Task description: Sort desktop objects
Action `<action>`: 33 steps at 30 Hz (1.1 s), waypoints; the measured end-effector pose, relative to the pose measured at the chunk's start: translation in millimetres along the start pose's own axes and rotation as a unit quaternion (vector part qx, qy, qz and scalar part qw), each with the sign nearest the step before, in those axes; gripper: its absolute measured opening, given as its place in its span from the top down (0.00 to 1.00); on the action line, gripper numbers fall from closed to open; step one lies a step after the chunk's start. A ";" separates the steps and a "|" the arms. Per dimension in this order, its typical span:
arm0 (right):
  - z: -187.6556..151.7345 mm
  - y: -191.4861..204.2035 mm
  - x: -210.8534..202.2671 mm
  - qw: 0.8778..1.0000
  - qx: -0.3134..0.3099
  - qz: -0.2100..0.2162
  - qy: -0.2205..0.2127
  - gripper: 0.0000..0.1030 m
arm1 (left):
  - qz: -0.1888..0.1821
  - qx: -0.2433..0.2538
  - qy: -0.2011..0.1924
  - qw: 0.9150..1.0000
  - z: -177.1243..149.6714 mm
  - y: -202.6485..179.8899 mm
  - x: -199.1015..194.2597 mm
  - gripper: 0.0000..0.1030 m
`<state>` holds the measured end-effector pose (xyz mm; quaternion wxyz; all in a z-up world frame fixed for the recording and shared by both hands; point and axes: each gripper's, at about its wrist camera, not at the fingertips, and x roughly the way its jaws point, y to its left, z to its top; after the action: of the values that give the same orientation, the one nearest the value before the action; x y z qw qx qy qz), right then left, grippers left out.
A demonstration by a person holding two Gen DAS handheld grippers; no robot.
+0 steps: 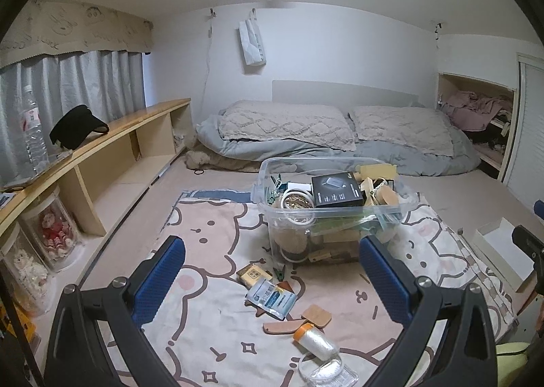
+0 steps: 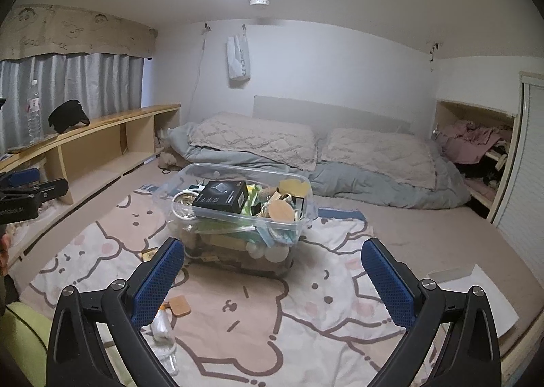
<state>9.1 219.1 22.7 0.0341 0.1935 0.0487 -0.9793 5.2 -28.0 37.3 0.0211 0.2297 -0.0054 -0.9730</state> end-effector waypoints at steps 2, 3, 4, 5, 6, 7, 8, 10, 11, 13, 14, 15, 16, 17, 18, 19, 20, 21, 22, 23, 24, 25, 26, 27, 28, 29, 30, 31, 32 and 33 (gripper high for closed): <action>-1.8 -0.2 -3.0 1.000 -0.001 0.000 -0.001 0.00 | -0.009 -0.001 0.000 1.000 -3.4 -1.9 -3.6 0.00; -2.9 -0.5 -4.2 1.000 -0.001 0.000 0.000 0.00 | -0.013 0.000 0.000 1.000 -5.1 -2.8 -5.1 0.00; -3.6 -1.0 -5.0 1.000 0.000 0.000 0.003 0.00 | -0.011 0.002 -0.003 1.000 -7.0 -4.2 -7.1 0.00; -4.4 -1.8 -5.8 1.000 0.001 0.000 0.004 0.00 | -0.007 0.008 -0.007 1.000 -8.7 -6.2 -8.7 0.00; -5.0 -2.4 -6.7 1.000 0.003 -0.001 0.005 0.00 | -0.001 0.014 -0.011 1.000 -10.2 -7.8 -10.1 0.00; -5.4 -3.3 -8.0 1.000 0.005 -0.003 0.006 0.00 | 0.003 0.017 -0.014 1.000 -11.3 -9.1 -11.2 0.00; -6.3 -4.1 -9.3 1.000 0.008 -0.004 0.007 0.00 | 0.007 0.020 -0.018 1.000 -13.0 -10.4 -12.1 0.00; -7.3 -6.2 -10.8 1.000 0.013 -0.006 0.012 0.00 | 0.008 0.025 -0.020 0.999 -16.1 -11.8 -13.3 0.00; -7.9 -7.5 -12.4 1.000 0.017 -0.009 0.013 0.00 | 0.008 0.026 -0.020 0.999 -17.3 -11.8 -13.8 0.00; -8.5 -9.2 -14.5 1.000 0.022 -0.014 0.014 0.00 | 0.008 0.030 -0.020 0.999 -21.1 -13.0 -13.2 0.00; -9.1 -9.9 -15.8 0.999 0.023 -0.017 0.015 0.00 | 0.008 0.032 -0.019 0.999 -22.6 -13.6 -13.0 0.00; -9.8 -10.3 -16.4 0.999 0.024 -0.019 0.016 0.00 | 0.007 0.034 -0.018 0.999 -23.9 -14.3 -12.5 0.00; -10.9 -10.3 -17.2 0.999 0.023 -0.021 0.017 0.00 | 0.006 0.036 -0.016 0.999 -25.1 -14.9 -12.3 0.00; -11.3 -9.9 -17.7 0.999 0.022 -0.022 0.018 0.00 | 0.006 0.036 -0.017 0.999 -25.7 -15.2 -12.2 0.00; -11.6 -9.6 -17.6 0.999 0.020 -0.023 0.018 0.00 | 0.006 0.037 -0.017 0.999 -26.2 -15.3 -12.6 0.00; -11.9 -8.8 -18.4 0.999 0.018 -0.026 0.017 0.00 | 0.006 0.036 -0.017 0.999 -26.3 -15.5 -12.6 0.00; -12.4 -8.3 -19.1 0.999 0.017 -0.028 0.016 0.00 | 0.006 0.036 -0.018 0.999 -26.6 -15.6 -12.4 0.00; -13.0 -8.1 -20.0 0.999 0.017 -0.030 0.015 0.00 | 0.007 0.036 -0.018 0.999 -27.0 -15.5 -12.3 0.00; -13.9 -8.1 -21.4 0.999 0.018 -0.031 0.015 0.00 | 0.006 0.036 -0.018 0.999 -26.8 -15.1 -12.1 0.00; -14.5 -8.7 -22.1 0.999 0.020 -0.031 0.015 0.00 | 0.006 0.037 -0.018 0.999 -26.7 -15.0 -12.1 0.00; -15.4 -9.8 -23.2 0.999 0.024 -0.030 0.016 0.00 | 0.006 0.037 -0.017 0.999 -27.1 -15.2 -12.0 0.00; -16.4 -11.1 -24.3 0.999 0.027 -0.031 0.015 0.00 | 0.006 0.037 -0.017 0.999 -26.8 -15.2 -12.2 0.00; -17.0 -12.1 -25.5 0.999 0.030 -0.031 0.012 0.00 | 0.007 0.038 -0.018 0.999 -27.4 -15.1 -12.4 0.00; -17.3 -13.1 -26.7 0.999 0.032 -0.031 0.009 0.00 | 0.008 0.040 -0.018 0.999 -28.0 -15.1 -12.8 0.00; -17.6 -14.1 -28.1 0.999 0.035 -0.030 0.006 0.00 | 0.008 0.041 -0.019 0.999 -28.2 -15.0 -13.0 0.00; -17.7 -14.4 -28.2 0.999 0.036 -0.030 0.005 0.00 | 0.009 0.044 -0.019 0.999 -28.5 -15.1 -13.1 0.00; -17.9 -14.7 -27.6 0.999 0.038 -0.029 0.006 0.00 | 0.010 0.045 -0.019 0.999 -28.7 -15.2 -13.0 0.00; -17.9 -14.6 -27.0 0.999 0.038 -0.028 0.007 0.00 | 0.010 0.047 -0.019 0.999 -28.8 -15.3 -13.1 0.00; -17.8 -14.2 -26.4 0.999 0.037 -0.027 0.008 0.00 | 0.010 0.048 -0.019 0.999 -28.9 -15.2 -12.8 0.00; -17.3 -13.4 -25.8 0.999 0.035 -0.027 0.008 0.00 | 0.009 0.049 -0.019 0.999 -28.8 -15.1 -12.6 0.00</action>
<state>38.2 235.5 17.7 0.0001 0.2013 0.0196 -0.9793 28.8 -12.4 16.9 0.0189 0.2121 -0.0555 -0.9755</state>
